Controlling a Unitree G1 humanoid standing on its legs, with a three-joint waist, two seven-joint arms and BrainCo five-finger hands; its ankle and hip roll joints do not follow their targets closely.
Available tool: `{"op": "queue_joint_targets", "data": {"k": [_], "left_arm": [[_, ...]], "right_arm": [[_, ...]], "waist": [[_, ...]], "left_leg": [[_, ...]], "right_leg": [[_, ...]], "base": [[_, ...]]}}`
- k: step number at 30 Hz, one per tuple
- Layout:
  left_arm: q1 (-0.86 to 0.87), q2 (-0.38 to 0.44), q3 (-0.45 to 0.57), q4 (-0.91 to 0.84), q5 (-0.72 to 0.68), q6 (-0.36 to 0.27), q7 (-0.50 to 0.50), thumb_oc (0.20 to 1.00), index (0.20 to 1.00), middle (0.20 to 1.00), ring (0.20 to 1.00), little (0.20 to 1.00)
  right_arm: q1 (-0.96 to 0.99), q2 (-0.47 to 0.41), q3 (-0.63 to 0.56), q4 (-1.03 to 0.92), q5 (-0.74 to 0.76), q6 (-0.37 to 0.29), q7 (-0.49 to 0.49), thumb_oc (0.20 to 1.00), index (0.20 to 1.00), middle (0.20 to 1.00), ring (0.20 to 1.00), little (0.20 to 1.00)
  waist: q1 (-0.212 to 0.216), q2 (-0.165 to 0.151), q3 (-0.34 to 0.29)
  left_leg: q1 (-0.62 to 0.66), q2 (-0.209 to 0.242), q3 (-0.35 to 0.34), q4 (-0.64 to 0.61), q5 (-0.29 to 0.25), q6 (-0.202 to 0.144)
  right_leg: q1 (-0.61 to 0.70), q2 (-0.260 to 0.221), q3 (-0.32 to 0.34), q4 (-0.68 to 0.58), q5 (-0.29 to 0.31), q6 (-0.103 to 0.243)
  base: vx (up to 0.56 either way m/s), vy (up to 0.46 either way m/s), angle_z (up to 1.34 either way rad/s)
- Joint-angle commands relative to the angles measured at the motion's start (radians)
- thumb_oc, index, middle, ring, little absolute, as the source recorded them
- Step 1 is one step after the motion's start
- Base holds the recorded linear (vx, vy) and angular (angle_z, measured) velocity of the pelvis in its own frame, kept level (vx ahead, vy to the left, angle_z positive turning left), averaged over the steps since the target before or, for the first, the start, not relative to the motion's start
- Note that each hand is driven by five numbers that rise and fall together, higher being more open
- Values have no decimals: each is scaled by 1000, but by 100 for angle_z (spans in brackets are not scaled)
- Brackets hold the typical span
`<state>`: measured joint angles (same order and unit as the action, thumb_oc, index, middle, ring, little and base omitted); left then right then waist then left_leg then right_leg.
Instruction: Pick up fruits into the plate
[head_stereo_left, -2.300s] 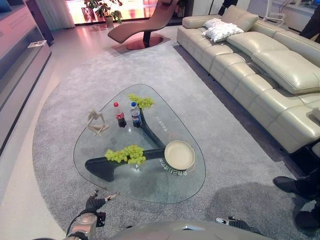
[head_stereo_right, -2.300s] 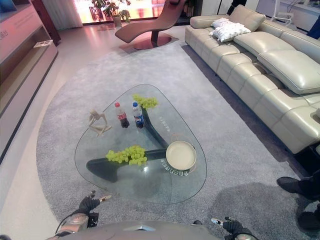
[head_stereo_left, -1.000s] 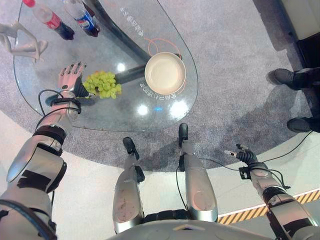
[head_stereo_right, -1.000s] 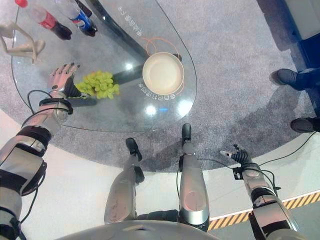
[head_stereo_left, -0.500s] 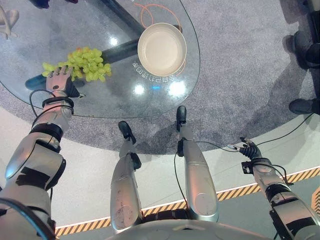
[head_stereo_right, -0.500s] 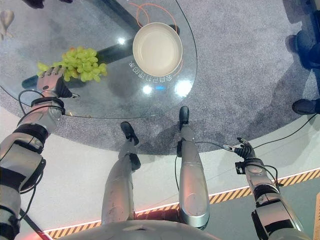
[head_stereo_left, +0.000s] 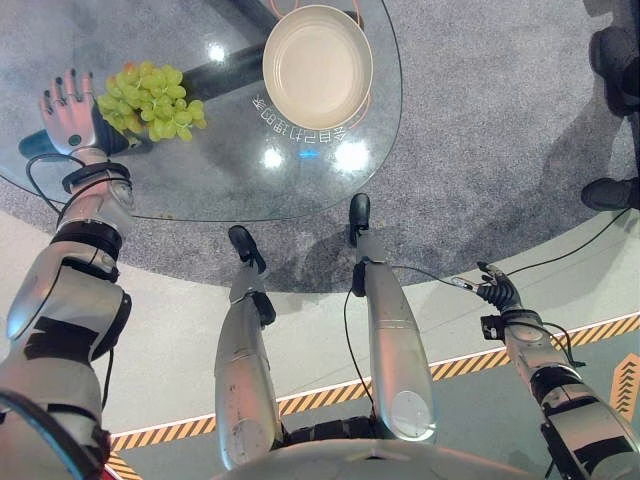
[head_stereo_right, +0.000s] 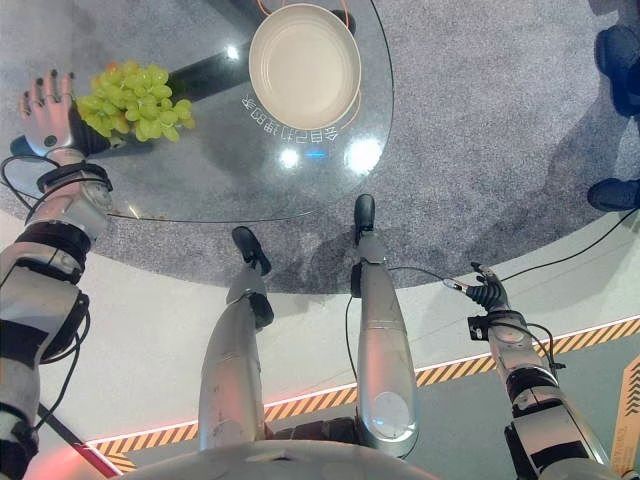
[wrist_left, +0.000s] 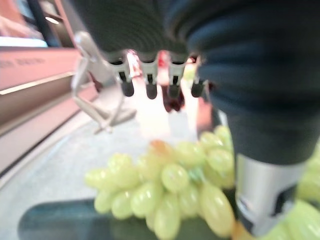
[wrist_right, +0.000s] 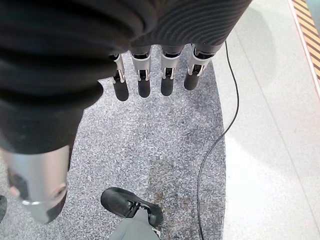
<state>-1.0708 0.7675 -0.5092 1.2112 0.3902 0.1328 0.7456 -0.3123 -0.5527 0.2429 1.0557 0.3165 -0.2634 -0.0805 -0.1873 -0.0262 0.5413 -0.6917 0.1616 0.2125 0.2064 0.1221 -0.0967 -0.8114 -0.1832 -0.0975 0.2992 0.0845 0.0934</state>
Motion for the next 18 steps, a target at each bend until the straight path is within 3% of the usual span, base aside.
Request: {"op": "queue_joint_targets", "data": {"k": [1,11,17,18], "left_arm": [[-44,109,56,54,-22,34,62,1000,1000,1000,1000,1000],[-116,101,-14,130,45,39,-30,1000,1000,1000,1000,1000],[-127,100,-64,135,102,-7,-113,1000,1000,1000,1000,1000],[-122,99,-88,133,116,-30,-169,1000,1000,1000,1000,1000]], "right_arm": [[89,-13,22,-7,36,-17,1,1000,1000,1000,1000,1000],[79,-21,20,-28,68,-55,-22,1000,1000,1000,1000,1000],[64,-38,8,-70,76,-43,-40,1000,1000,1000,1000,1000],[62,-44,8,-87,79,-40,-45,1000,1000,1000,1000,1000]], "waist": [[-5,-46,-21],[-23,-56,-21],[-32,-62,-21],[-36,-63,-21]], "left_leg": [[-94,-62,1,191,-156,5],[-134,-61,-3,215,-165,5],[-151,-60,0,209,-164,5],[-153,-58,4,201,-161,4]], "right_leg": [[1,78,-20,50,-81,-22],[-37,83,-10,52,-69,-24],[-55,84,-7,39,-54,-19],[-58,84,-5,27,-45,-15]], "base": [[0,0,0],[0,0,0],[0,0,0],[71,25,-2]]}}
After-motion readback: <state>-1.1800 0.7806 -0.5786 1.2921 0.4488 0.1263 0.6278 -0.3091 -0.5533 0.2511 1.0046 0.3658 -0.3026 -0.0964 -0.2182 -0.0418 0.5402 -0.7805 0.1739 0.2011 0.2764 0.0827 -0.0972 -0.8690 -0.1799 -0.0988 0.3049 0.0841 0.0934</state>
